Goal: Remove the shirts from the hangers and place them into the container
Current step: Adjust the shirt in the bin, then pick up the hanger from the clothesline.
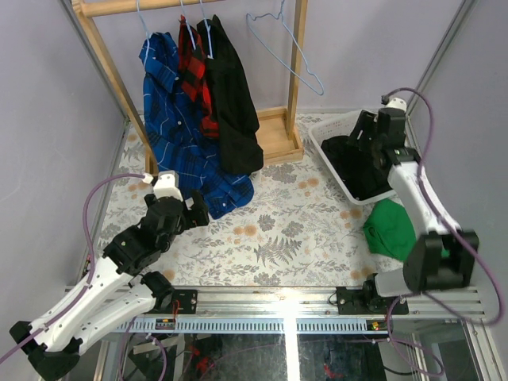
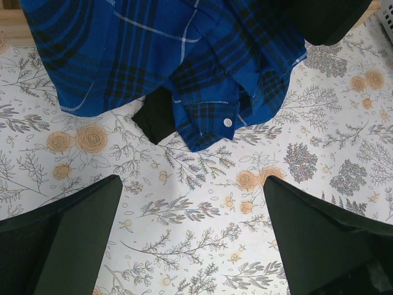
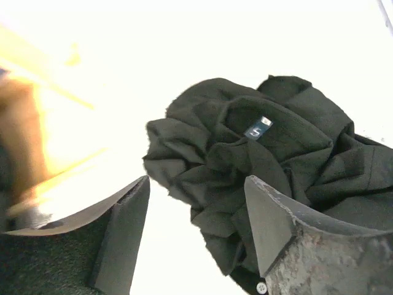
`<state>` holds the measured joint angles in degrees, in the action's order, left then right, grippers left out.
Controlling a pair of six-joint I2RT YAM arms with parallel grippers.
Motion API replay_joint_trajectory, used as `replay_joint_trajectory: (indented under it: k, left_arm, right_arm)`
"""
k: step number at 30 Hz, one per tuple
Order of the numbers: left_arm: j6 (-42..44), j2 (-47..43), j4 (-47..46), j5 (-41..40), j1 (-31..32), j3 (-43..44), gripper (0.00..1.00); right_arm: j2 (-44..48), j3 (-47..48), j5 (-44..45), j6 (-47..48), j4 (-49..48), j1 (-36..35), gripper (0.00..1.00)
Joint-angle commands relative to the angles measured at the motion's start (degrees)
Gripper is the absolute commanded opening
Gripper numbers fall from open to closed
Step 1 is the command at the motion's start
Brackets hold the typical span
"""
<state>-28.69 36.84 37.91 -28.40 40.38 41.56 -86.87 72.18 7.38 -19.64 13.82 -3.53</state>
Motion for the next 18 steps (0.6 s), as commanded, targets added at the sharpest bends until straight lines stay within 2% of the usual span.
replay_joint_trajectory:
  k: [1,2,4,8,11,13,14,15,18]
  left_arm:
    - [-0.2,-1.0,-0.4,-1.1,-0.2,1.3,1.00]
    - [-0.3,-1.0,-0.4,-1.2,-0.2,1.4,1.00]
    - [-0.4,-0.9,-0.5,-1.3,-0.2,1.3,1.00]
    - [-0.5,0.4,-0.2,-2.1,-0.2,1.5,1.00]
    - [-0.9,1.3,0.4,-2.9,-0.3,1.7,1.00]
    - [-1.3,1.8,0.6,-3.5,-0.2,1.7,1.00]
    - [-1.5,2.1,0.8,-3.8,-0.2,1.8,1.00]
    - [-1.7,2.2,1.1,-4.0,-0.3,2.0,1.00]
    - [-2.5,2.8,1.4,-5.2,-0.3,2.2,1.00]
  right_arm:
    - [15.6,-12.6,-10.7,-1.1,-13.5,0.2,0.73]
    - [18.6,-15.4,-15.6,-2.2,-17.0,0.2,0.79]
    - [23.7,-20.4,-22.3,-5.6,-20.7,0.2,0.98]
    - [30.2,-27.7,-36.4,-15.7,-26.0,0.2,0.99]
    - [33.7,-36.9,-46.3,-25.3,-37.7,0.1,0.99]
    - [35.2,-43.4,-48.2,-31.3,-49.2,0.1,0.99]
    - [35.5,-44.0,-48.9,-32.2,-51.2,0.1,0.99]
    - [35.5,-42.9,-49.5,-31.4,-49.9,0.1,0.99]
    - [34.9,-36.5,-50.5,-26.1,-38.2,-2.4,0.99]
